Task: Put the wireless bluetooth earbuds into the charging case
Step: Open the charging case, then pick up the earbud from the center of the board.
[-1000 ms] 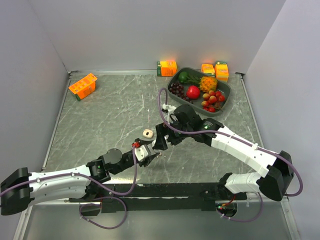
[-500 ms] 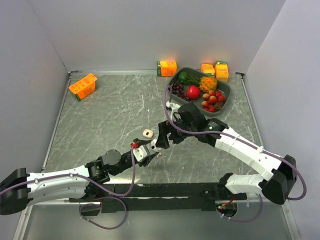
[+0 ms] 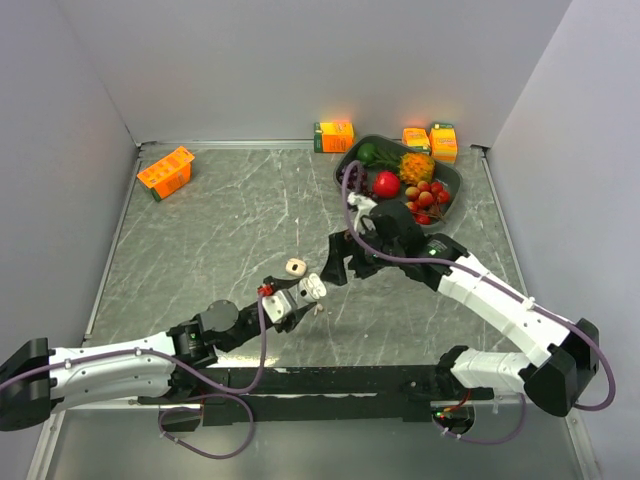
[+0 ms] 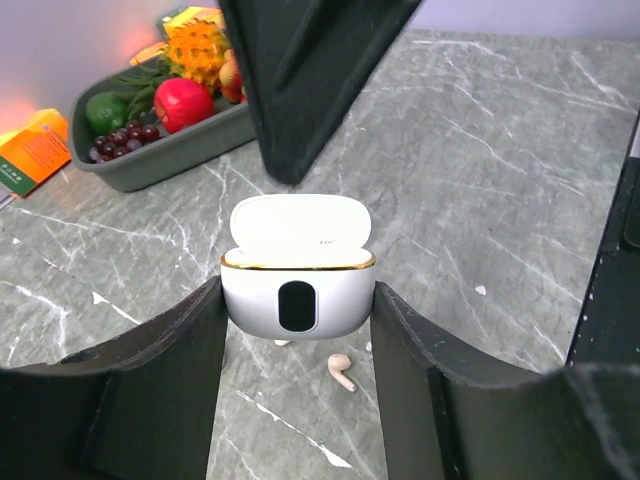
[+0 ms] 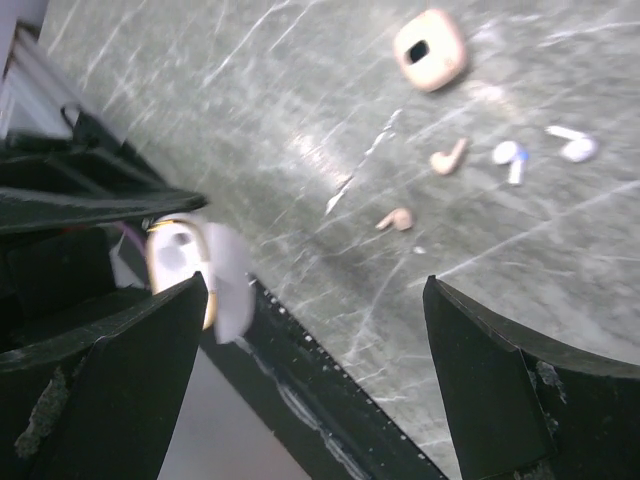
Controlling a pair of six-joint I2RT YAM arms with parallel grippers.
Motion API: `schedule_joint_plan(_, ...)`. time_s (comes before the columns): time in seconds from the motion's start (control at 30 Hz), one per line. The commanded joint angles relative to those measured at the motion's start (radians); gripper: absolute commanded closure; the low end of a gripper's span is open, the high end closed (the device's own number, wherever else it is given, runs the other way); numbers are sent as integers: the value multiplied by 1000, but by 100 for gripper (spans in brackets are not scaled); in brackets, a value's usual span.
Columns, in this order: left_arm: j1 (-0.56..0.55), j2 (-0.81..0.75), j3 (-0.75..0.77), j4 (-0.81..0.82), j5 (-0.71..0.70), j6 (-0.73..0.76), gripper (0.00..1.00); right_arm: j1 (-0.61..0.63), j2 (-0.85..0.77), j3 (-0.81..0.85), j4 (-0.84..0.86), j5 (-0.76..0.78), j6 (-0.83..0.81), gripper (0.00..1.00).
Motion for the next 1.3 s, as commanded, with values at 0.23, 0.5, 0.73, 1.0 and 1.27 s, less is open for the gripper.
schedule_joint_plan(0.23, -26, -124, 16, -92, -262, -149, 99, -71, -1, -99, 90, 374, 66, 13)
schedule_joint_plan(0.5, -38, -253, 5, -199, -356, -269, 99, -91, 226, -101, 217, 349, 112, 48)
schedule_joint_plan(0.73, -48, -302, 8, -241, -395, -277, 99, -94, 378, -53, 236, 352, 149, 49)
schedule_joint_plan(1.0, -57, -311, 4, -236, -423, -277, 99, -105, 457, -52, 251, 396, 255, 52)
schedule_joint_plan(1.27, -64, -308, 1, -230, -425, -273, 99, -111, 536, -7, 242, 424, 247, 53)
